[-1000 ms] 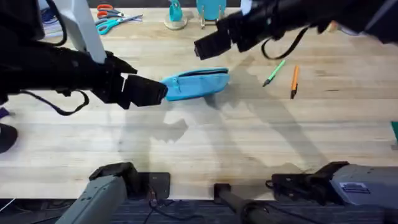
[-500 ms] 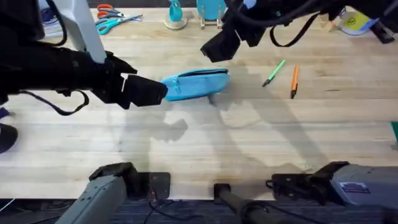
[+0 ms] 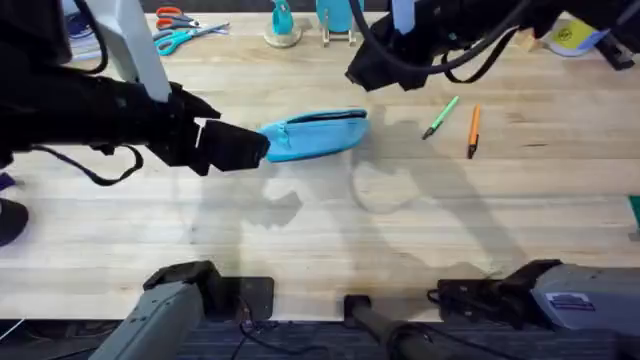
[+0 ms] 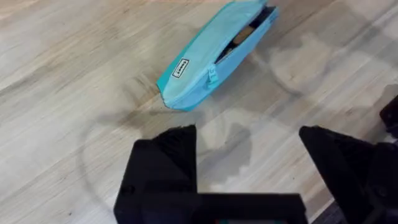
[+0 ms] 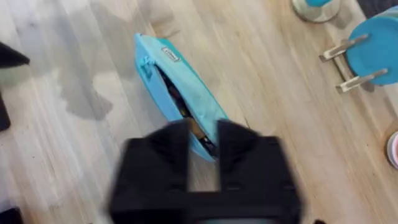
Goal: Unzip the bag, pick up the pens from the table one at a time and place them inside, then zip the bag closed.
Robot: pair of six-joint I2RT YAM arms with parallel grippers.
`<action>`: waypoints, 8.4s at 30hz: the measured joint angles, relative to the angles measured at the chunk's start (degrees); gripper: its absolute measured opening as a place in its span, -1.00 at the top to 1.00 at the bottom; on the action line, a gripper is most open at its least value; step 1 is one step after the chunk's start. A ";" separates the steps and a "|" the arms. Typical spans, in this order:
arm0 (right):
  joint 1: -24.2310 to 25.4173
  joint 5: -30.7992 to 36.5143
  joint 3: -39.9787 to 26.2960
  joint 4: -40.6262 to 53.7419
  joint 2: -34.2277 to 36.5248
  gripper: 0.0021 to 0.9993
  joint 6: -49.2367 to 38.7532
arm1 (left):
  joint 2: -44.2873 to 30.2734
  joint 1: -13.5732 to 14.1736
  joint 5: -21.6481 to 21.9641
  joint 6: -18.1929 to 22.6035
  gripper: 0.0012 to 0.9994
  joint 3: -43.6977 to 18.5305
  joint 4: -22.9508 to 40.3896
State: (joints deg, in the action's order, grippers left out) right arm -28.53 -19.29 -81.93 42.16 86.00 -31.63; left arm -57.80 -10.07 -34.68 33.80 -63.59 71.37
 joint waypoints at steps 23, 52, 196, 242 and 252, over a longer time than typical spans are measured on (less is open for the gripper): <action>0.00 -0.08 -2.10 10.26 2.68 0.95 -5.27 | 0.00 0.00 0.00 -0.02 -0.99 0.00 0.00; -0.07 -3.56 -10.16 12.75 14.65 0.95 -7.95 | 0.00 0.00 0.00 -0.02 -0.99 0.00 -0.01; 16.87 6.20 -10.16 16.61 14.47 -0.99 44.09 | 0.00 0.00 0.00 -0.02 -0.99 0.00 0.00; 17.81 33.19 -4.61 13.24 14.53 -0.99 76.03 | 0.00 0.00 0.00 -0.02 -0.99 0.00 0.00; 20.38 33.44 -4.40 11.03 18.58 -0.99 76.42 | 0.00 0.00 0.00 -0.02 -0.99 0.00 0.00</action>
State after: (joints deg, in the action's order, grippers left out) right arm -8.15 14.15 -86.34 53.19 104.57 44.78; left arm -57.80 -10.07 -34.68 33.78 -63.59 71.37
